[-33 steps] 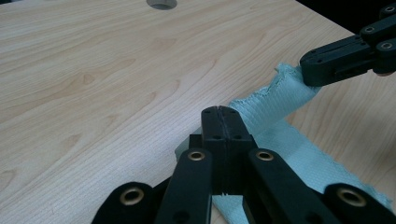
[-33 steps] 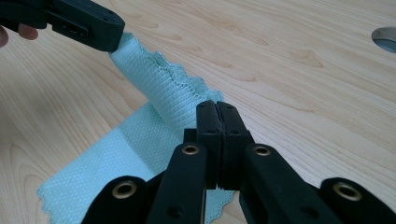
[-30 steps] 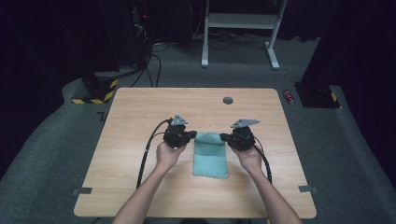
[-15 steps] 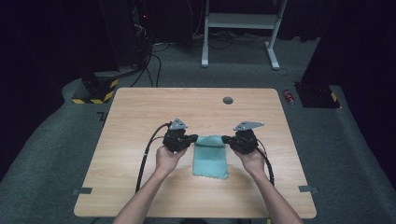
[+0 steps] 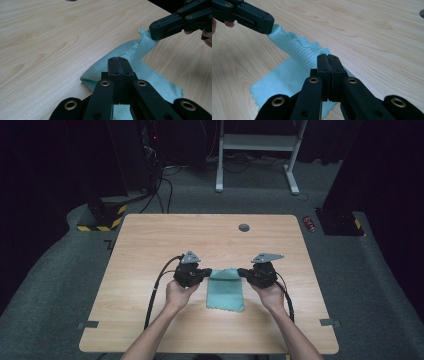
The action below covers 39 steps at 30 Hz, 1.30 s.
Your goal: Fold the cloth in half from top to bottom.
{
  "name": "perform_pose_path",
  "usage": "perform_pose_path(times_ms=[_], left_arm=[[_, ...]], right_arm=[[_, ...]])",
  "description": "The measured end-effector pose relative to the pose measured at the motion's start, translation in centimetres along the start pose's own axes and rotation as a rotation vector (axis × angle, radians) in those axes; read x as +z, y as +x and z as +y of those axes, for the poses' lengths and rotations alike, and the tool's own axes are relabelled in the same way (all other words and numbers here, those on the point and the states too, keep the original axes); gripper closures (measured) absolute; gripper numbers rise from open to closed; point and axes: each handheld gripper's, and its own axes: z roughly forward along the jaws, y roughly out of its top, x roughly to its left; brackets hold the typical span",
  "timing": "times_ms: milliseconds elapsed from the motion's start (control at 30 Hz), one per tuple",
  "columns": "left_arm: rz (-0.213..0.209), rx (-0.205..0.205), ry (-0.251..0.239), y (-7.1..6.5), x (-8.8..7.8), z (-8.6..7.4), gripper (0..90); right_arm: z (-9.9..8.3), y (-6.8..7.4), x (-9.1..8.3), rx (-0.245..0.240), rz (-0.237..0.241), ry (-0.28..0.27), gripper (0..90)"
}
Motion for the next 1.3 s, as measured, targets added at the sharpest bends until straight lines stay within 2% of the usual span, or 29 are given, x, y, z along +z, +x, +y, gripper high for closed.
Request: perform_pose_path(times_ms=[167, 333, 467, 700, 833, 1100, 1200, 1300], left_arm=[[-0.010, 0.000, 0.003, -0.1, 0.0, -0.4, 90.0], [-0.001, 0.036, 0.019, -0.7, -0.1, -1.0, 90.0], [0.002, 0.046, 0.024, -1.0, -0.2, -1.6, 90.0], [-0.005, 0.054, 0.041, -1.2, -0.1, -2.3, 90.0], [-0.007, 0.047, 0.041, -1.4, 0.1, -2.8, 90.0], [0.006, 0.044, 0.037, -1.6, 0.3, -3.8, 90.0], [0.000, 0.033, 0.042, -1.6, 0.5, -4.1, 90.0], [-0.009, 0.024, 0.048, -1.6, 0.7, -4.5, 90.0]], right_arm=[[-0.4, 0.3, -0.1, 0.003, 0.005, 0.009, 89.0], [-1.2, 0.7, -0.1, -0.010, 0.014, 0.023, 89.0], [-1.7, 1.1, -0.2, -0.015, 0.025, 0.025, 89.0], [-2.4, 1.7, -0.1, -0.008, 0.014, 0.050, 88.8], [-2.9, 2.4, 0.1, -0.020, -0.003, 0.081, 88.8], [-3.9, 2.4, 0.6, -0.009, 0.013, 0.072, 88.6], [-4.3, 2.5, 0.8, -0.020, 0.011, 0.076, 88.6], [-4.6, 2.4, 0.9, -0.007, 0.016, 0.072, 88.6]])
